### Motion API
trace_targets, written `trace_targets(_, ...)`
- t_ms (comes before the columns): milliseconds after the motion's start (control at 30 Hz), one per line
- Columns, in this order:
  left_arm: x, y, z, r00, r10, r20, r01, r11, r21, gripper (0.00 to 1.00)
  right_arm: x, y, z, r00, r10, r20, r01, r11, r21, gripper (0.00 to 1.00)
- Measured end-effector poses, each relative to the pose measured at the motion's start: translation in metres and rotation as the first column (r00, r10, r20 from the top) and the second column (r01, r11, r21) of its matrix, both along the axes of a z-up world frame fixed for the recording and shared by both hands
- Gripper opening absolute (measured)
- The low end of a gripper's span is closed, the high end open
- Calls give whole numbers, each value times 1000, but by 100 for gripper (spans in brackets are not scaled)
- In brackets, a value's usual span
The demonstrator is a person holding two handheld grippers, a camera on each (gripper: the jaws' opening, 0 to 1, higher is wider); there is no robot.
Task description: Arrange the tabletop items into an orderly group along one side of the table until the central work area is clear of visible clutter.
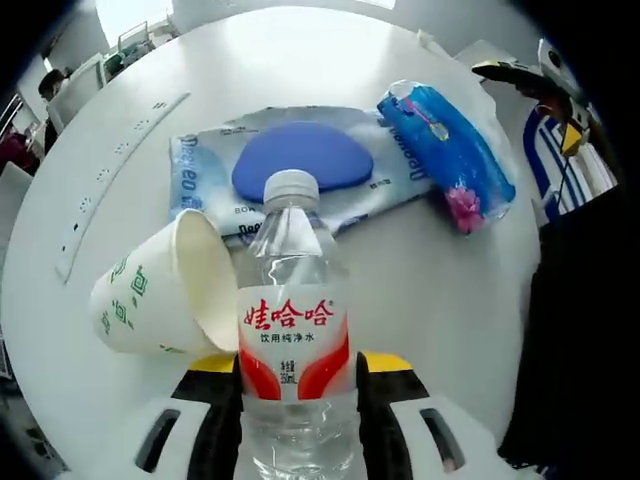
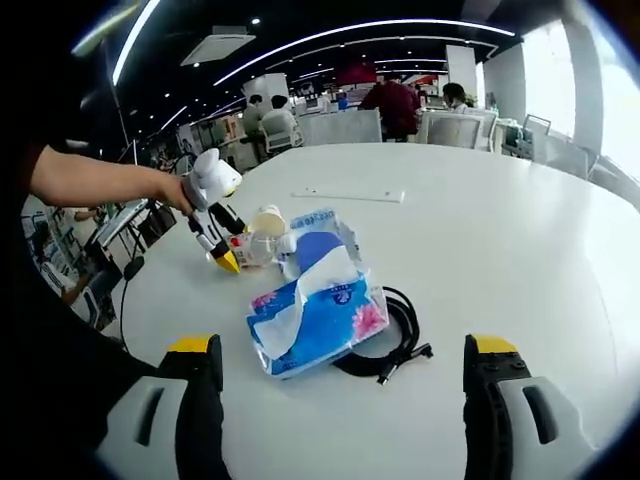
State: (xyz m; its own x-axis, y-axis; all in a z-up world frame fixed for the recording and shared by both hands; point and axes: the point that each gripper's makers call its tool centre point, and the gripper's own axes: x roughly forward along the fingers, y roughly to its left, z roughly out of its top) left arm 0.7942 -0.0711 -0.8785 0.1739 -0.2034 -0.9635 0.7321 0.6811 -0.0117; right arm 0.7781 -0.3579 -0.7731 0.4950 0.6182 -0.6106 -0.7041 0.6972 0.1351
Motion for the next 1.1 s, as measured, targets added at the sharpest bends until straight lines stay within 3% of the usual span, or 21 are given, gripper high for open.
trace_targets(567, 1, 3, 0, 999, -2, 33, 1, 1000, 10, 39, 2, 1, -2, 1000, -10, -11, 10, 1000, 7, 96)
trace_targets(833, 4, 2, 2, 994, -68, 88, 65, 997, 37, 36, 4, 3, -2, 1000, -10, -7, 10, 1000, 14, 96)
trace_targets(967, 0, 1, 2, 996, -67, 64, 65, 997, 40, 35, 5, 3, -1, 1000, -8, -4, 8, 1000, 15, 96)
trace_targets(1100, 0, 1, 3, 994, -80, 74, 77, 996, 50, 35, 7, 1, 0, 1000, -5, -1, 5, 1000, 12, 96)
